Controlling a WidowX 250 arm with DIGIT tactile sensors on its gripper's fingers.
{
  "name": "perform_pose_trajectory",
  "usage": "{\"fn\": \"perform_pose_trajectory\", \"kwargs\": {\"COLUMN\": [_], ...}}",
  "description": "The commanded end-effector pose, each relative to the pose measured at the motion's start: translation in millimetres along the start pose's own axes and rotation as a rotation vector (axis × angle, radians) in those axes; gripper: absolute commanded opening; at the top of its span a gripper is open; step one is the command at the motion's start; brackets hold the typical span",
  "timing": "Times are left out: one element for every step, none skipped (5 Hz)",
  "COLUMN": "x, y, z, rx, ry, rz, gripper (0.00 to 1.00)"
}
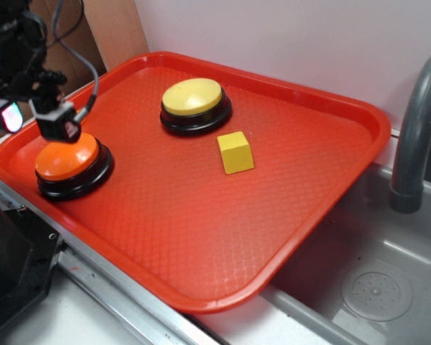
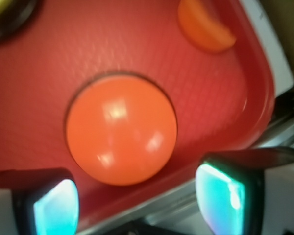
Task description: Push the orange button.
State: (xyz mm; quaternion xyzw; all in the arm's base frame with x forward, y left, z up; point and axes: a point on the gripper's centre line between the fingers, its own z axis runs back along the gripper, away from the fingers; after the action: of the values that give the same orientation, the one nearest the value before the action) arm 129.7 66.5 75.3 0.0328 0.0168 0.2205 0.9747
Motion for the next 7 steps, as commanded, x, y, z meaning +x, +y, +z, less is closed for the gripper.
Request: {"fn": "perform_pose_trajectory", "kwargs": {"x": [23.8,27.7,27.3,26.4,25.5,25.4,25.6], "y": [-5.0,-11.7,-13.3,-9.0,-1.9,3.0,2.6], "z": [-48.5,-52.1,-37.5,-2.2,21.7,30.3,38.2], "rx": [0.067,0.076,0.058,0.006,-0.009,0.008,0.021], "ry": [-0.003,0.003,-0.019,-0.043,-0.049,-0.047,-0.057], "rz": [-0.04,-0.063,-0.069,-0.076,-0.048,-0.028,-0.027], "gripper": [1.0,1.0,1.0,1.0,1.0,1.0,1.0]}}
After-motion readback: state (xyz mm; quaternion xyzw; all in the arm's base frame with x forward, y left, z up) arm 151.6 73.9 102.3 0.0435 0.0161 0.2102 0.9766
